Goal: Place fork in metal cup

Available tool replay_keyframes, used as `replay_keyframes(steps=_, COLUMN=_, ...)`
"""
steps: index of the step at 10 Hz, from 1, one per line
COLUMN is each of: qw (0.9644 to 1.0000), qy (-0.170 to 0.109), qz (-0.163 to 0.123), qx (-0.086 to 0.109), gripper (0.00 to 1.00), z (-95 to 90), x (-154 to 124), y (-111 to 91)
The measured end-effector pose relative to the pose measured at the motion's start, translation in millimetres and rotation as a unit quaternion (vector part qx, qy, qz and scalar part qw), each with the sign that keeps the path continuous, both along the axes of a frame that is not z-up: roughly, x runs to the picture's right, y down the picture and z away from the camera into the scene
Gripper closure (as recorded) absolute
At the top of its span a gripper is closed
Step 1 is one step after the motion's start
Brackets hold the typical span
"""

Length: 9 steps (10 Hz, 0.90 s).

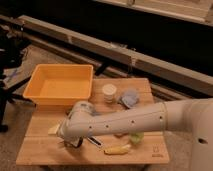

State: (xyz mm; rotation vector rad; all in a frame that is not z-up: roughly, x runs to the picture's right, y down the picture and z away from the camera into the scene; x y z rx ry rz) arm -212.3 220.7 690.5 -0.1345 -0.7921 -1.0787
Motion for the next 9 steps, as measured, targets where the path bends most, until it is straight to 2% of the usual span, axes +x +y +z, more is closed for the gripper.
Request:
replay_keyframes(steps=4, qw=0.9987, qy=-0.009, qz=0.018, qx=0.047, gripper=0.20, z=-30.7, x=-8, y=-32)
replay_keyframes(steps=6, qw=0.9974, qy=-0.005, qz=0.029, qx=0.066, gripper=0.20, z=-32.0, x=-9, y=-41)
replay_keyframes(steps=9, qw=0.9967, qy=0.001, qz=0.040, qx=0.071, gripper=0.20, z=-29.4, x=-4, y=-45)
